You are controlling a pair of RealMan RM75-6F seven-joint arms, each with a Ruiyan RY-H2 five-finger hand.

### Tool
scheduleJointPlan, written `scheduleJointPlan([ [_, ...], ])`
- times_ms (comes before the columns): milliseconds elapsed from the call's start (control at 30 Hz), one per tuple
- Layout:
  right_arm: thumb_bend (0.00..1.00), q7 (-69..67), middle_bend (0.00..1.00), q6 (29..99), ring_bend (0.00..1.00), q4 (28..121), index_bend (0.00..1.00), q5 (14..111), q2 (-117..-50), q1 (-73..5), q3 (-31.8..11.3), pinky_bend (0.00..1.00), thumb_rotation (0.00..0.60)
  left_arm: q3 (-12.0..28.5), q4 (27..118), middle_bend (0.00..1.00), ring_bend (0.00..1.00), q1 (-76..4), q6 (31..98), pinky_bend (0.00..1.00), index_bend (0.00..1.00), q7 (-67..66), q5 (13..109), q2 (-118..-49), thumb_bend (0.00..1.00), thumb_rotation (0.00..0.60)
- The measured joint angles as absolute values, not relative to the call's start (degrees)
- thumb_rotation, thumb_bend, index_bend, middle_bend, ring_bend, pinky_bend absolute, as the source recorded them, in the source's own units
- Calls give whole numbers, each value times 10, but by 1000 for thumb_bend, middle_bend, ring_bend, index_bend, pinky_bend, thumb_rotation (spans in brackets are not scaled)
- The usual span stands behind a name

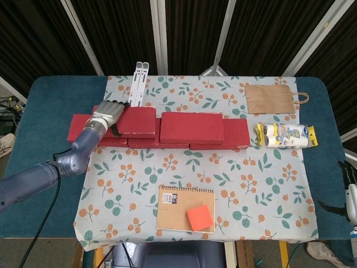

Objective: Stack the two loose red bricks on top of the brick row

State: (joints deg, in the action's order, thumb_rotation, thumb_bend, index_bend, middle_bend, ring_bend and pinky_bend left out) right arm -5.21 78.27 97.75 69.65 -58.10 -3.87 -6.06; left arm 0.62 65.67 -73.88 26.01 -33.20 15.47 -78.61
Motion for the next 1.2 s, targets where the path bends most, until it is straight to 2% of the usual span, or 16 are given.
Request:
scheduleJointPlan([
  [333,35,-60,4,785,0,975,0,706,-580,-35,-63,0,600,-29,667,128,113,-759,267,185,168,-320,143,-786,21,600],
  [1200,35,-69,4,781,0,974,0,710,-578,-30,-69,0,600,-76,668,74,79,-794,282,168,120,-288,124,-802,19,600],
])
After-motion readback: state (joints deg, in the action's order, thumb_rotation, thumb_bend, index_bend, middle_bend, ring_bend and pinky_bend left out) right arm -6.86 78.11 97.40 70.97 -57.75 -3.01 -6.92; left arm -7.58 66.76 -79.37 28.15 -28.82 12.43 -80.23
